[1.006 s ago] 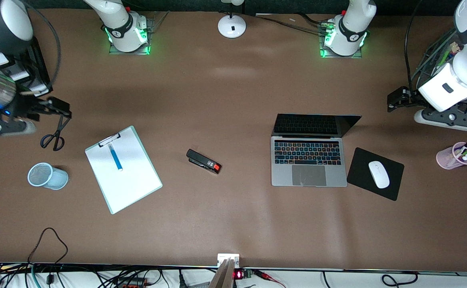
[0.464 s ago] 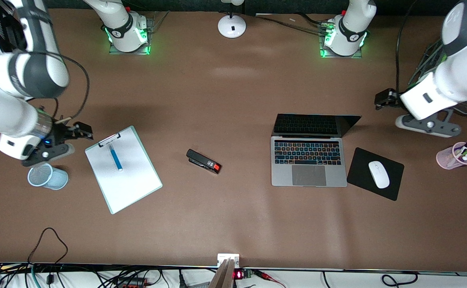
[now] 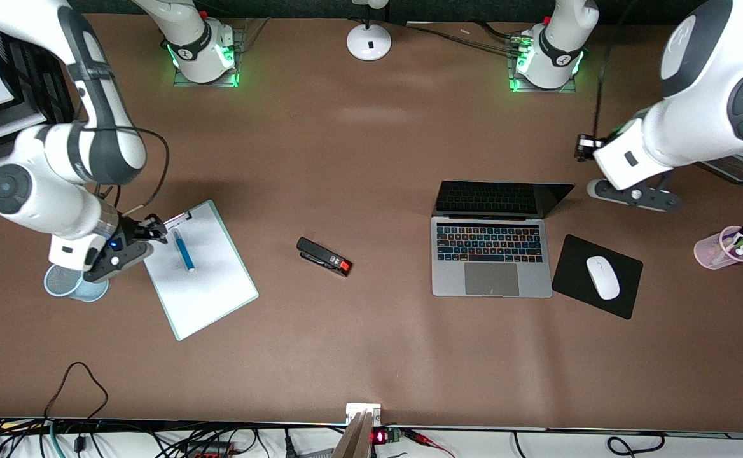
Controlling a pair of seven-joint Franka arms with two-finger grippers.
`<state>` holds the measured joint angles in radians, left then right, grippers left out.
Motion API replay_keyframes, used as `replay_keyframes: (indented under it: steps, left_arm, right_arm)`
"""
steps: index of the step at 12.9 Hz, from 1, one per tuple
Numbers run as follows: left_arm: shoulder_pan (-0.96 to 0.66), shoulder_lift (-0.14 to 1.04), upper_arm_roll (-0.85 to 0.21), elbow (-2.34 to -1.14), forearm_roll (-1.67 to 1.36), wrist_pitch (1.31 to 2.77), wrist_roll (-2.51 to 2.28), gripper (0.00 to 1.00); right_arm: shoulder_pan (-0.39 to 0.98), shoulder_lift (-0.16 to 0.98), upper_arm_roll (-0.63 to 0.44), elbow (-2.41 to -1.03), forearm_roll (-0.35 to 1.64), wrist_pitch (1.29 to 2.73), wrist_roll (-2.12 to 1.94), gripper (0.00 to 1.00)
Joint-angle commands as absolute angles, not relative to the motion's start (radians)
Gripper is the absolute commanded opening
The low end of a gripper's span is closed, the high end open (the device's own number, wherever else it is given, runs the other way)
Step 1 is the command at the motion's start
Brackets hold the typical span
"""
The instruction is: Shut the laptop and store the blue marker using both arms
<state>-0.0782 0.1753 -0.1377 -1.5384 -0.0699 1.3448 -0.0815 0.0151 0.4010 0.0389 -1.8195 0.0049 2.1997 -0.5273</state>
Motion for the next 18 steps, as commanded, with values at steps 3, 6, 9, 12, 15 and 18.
replay_keyframes:
  steps: [3,6,9,12,15,18]
  left_arm:
    - [-0.084,0.149,-0.221,-1.580,-0.147,1.327,-0.259,0.04]
    - [-0.084,0.080,-0.325,-1.713,-0.146,1.417,-0.353,0.00]
    - [-0.081,-0.032,-0.414,-1.935,-0.140,1.570,-0.386,0.00]
    - [-0.074,-0.091,-0.425,-2.100,-0.117,1.756,-0.384,0.00]
    - [-0.068,-0.069,-0.426,-2.230,-0.008,1.986,-0.385,0.00]
    - [0.009,0.003,-0.425,-2.238,0.061,2.184,-0.335,0.00]
  right_arm:
    - [0.020,0.507,0.038,-1.795,0.012,2.284,-0.591,0.60]
    - [0.028,0.561,0.038,-1.772,0.012,2.290,-0.591,0.56]
    - [0.046,0.589,0.037,-1.769,0.008,2.302,-0.580,0.49]
    - [0.048,0.610,0.037,-1.767,0.006,2.316,-0.578,0.43]
    - [0.051,0.632,0.035,-1.767,0.002,2.348,-0.578,0.40]
    - [0.048,0.650,0.035,-1.755,-0.023,2.355,-0.577,0.38]
